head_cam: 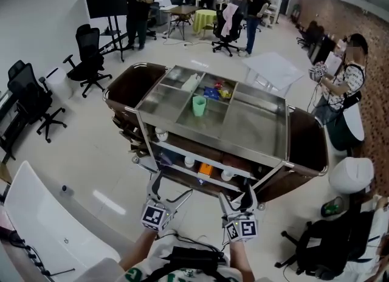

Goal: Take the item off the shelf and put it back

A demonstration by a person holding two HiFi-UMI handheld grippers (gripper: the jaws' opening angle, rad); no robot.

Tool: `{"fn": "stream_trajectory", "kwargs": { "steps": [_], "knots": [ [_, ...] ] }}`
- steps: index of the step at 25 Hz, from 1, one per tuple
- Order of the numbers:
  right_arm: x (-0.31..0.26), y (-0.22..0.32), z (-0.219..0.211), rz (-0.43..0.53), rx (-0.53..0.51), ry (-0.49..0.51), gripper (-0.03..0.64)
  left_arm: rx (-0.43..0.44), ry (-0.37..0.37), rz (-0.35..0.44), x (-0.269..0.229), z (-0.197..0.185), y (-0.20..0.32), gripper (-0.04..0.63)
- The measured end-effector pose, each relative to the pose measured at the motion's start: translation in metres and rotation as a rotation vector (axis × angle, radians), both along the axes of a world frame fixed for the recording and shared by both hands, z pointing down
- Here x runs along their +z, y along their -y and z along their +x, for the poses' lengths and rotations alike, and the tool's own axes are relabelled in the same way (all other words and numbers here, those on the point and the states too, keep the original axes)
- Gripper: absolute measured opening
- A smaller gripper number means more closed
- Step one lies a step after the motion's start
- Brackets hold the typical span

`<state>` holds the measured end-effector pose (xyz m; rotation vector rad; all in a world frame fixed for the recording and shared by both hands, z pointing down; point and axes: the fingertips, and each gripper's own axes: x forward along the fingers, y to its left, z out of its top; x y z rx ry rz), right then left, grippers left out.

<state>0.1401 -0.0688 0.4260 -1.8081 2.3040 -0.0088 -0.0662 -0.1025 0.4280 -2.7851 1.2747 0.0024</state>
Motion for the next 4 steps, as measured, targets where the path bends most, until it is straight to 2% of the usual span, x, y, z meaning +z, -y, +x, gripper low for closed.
{"fn": "stream_trajectory", "kwargs": {
  "steps": [4],
  "knots": [
    [-0.006,-0.001,-0.009,0.009,0.007,0.004,0.456,-0.020,-0.038,-0.015,-0.011,-0.014,-0.002,0.511]
  ]
}}
